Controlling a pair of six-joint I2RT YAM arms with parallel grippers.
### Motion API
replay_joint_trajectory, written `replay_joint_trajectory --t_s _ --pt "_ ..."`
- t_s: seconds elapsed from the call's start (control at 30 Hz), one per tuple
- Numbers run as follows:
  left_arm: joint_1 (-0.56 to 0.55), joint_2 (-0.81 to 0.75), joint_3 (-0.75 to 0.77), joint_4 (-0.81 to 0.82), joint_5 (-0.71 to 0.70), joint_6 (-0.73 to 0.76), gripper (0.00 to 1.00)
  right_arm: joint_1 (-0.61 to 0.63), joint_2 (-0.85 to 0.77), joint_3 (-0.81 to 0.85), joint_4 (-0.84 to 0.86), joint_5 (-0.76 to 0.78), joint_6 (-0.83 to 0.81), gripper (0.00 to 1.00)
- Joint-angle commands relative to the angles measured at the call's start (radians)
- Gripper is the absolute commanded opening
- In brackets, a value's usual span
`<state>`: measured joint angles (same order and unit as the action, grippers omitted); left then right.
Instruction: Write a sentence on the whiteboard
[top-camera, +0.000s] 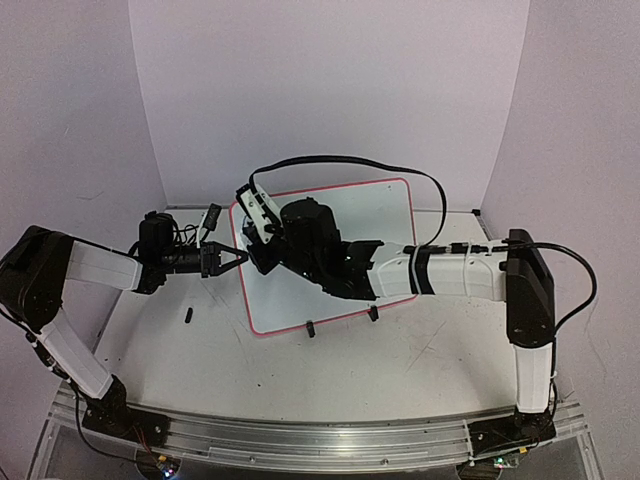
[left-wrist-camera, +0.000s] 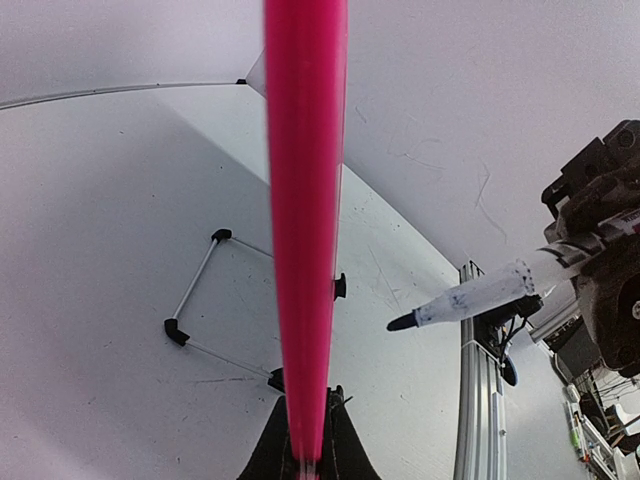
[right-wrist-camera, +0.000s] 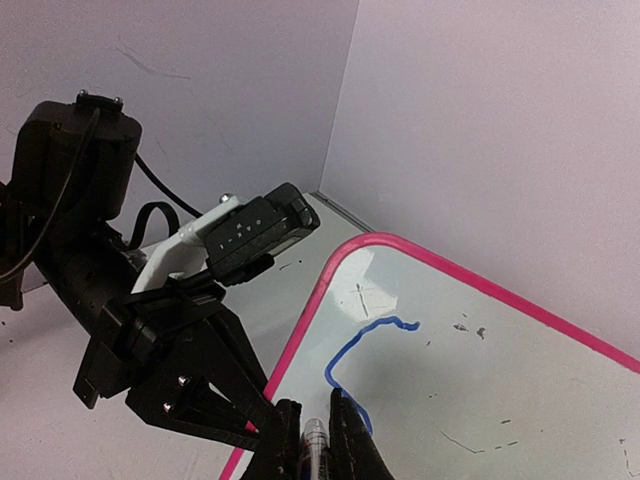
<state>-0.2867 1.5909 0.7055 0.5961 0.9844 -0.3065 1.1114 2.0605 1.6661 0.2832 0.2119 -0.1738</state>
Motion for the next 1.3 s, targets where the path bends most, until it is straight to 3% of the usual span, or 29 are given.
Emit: replay_joint_trajectory --t_s 0.0,0.2,0.6,1.27 --pt "0.005 0.009 0.009 -0.001 -0.076 0.024 0.0 0.007 -0.032 0.042 0.019 -0.012 0.01 0.0" --pt "0.005 0.007 0.012 -0.001 -0.076 0.023 0.0 0.006 -0.094 -0.02 0.029 0.016 -0.001 0.0" --pt "0.005 0.009 0.011 -0.001 -0.075 0.021 0.0 -0.004 0.018 0.074 -0.009 -0.074 0.029 0.0" --pt "0.006 0.002 0.012 -0.001 -0.072 0.02 0.0 -0.014 0.064 0.109 -0.032 -0.027 0.025 0.0"
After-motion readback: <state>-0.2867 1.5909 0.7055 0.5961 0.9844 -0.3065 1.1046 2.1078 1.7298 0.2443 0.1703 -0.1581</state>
